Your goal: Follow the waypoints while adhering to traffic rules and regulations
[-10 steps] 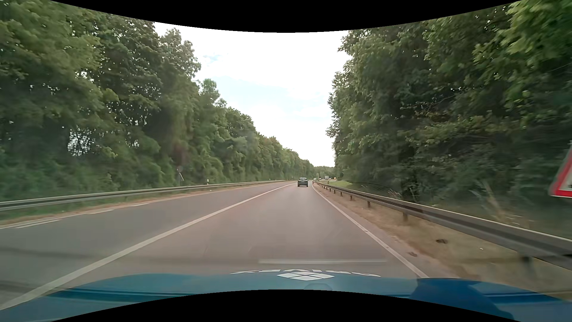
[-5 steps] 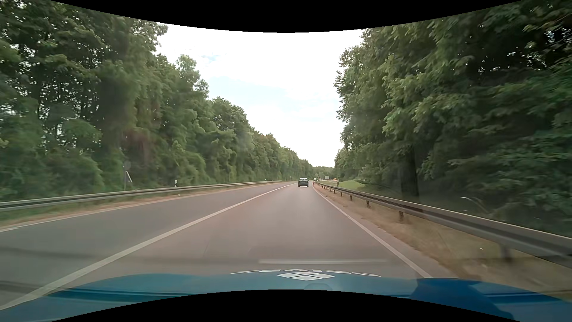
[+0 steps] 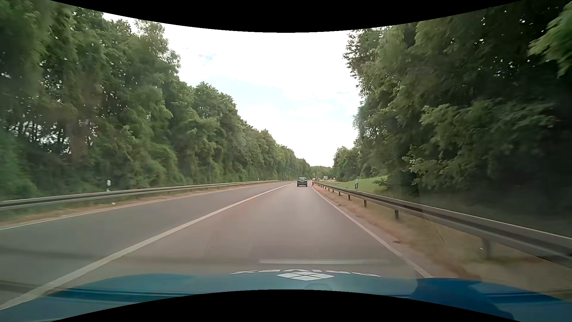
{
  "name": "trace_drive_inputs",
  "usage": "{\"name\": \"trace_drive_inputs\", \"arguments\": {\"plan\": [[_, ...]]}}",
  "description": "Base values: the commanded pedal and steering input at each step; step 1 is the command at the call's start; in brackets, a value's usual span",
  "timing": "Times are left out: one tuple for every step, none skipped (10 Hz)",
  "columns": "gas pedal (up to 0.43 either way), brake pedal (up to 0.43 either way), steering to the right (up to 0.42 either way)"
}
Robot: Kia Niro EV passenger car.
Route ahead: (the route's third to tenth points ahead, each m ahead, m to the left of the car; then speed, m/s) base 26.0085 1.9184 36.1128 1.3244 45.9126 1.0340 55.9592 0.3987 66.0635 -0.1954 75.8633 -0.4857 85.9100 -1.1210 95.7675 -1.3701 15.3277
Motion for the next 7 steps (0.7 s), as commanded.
{"name": "trace_drive_inputs", "arguments": {"plan": [[0.197, 0.000, 0.009], [0.197, 0.000, 0.006], [0.197, 0.000, 0.005], [0.197, 0.000, 0.004], [0.189, 0.000, 0.004], [0.177, 0.000, 0.004], [0.177, 0.000, 0.004]]}}
